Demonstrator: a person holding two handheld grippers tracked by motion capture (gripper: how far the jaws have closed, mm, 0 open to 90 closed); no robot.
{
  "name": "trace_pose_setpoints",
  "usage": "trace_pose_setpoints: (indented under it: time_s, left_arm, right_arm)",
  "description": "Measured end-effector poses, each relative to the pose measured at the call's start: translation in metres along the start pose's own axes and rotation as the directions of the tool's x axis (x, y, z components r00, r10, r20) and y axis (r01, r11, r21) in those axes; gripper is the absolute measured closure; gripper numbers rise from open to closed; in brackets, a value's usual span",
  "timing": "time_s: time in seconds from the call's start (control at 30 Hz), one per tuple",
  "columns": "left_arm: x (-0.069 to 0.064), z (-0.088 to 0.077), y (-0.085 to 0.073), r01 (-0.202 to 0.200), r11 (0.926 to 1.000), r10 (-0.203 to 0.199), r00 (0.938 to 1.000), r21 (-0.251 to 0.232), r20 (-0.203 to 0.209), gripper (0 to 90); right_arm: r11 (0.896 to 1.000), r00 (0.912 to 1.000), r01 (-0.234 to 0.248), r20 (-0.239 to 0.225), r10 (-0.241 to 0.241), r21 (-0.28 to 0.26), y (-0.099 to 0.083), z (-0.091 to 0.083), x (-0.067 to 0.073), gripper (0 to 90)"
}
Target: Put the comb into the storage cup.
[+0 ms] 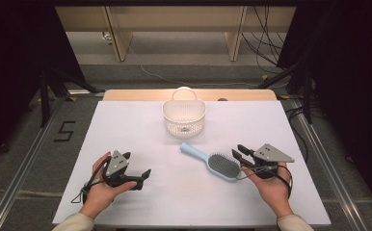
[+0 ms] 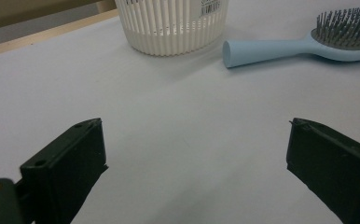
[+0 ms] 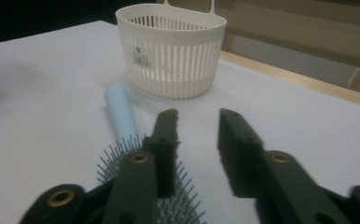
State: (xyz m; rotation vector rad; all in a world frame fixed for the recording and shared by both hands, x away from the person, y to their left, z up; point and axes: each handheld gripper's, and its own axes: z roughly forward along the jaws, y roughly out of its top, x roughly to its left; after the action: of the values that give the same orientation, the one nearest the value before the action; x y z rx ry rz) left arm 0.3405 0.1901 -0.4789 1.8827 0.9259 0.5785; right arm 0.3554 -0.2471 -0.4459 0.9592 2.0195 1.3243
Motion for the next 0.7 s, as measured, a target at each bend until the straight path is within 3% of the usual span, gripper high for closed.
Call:
trace_pose_setpoints:
  time_s: [0.17, 0.5, 0.7]
  left_arm:
    - [0.000, 0.000, 0.000, 0.004, 1.0000, -0.004, 1.0000, 0.002, 0.006, 4.4]
    - [0.000, 0.001, 0.001, 0.008, 1.0000, -0.008, 0.9999, -0.002, 0.013, 4.5]
    - [-0.001, 0.001, 0.001, 0.005, 1.0000, -0.005, 0.9999, -0.001, 0.012, 4.6]
  right_arm:
    - [0.999, 0.9998, 0.016, -0.009, -0.015, 0.035, 0.011, 0.010, 0.007, 90.0]
    - [0.992, 0.9989, 0.034, -0.036, -0.029, 0.124, 0.036, 0.054, 0.028, 90.0]
    - [0.980, 0.9980, 0.036, -0.057, -0.025, 0.196, 0.046, 0.083, 0.041, 90.0]
